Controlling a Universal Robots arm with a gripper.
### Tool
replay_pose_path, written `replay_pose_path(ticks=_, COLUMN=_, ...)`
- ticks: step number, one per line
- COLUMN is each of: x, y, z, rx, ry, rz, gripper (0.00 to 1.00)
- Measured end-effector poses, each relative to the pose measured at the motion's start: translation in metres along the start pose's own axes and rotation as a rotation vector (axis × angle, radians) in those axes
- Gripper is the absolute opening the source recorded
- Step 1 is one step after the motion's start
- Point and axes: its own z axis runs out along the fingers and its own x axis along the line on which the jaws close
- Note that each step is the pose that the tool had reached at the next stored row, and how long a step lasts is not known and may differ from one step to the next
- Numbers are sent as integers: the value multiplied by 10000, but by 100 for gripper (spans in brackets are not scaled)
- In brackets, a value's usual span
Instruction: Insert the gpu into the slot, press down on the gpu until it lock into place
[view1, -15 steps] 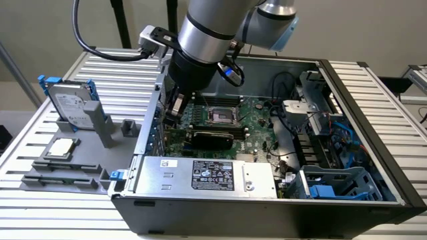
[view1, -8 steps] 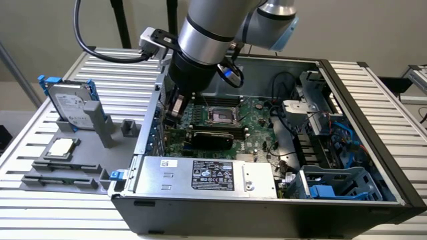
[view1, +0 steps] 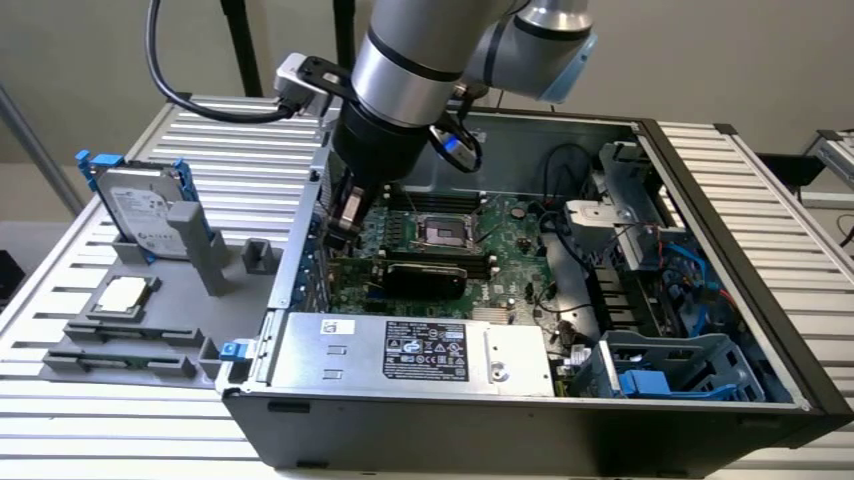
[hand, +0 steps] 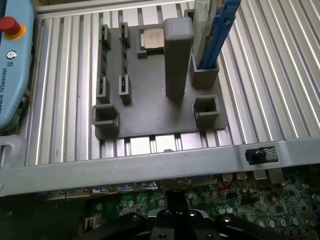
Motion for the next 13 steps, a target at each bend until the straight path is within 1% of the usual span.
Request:
replay_pose_path(ticks=8, x=-10, y=6, z=-4, rx=-1, ry=12, rz=5, gripper=11)
replay_pose_path(ticks=13, x=-10, y=13, z=-23, rx=-15, ry=24, rz=10, gripper=11)
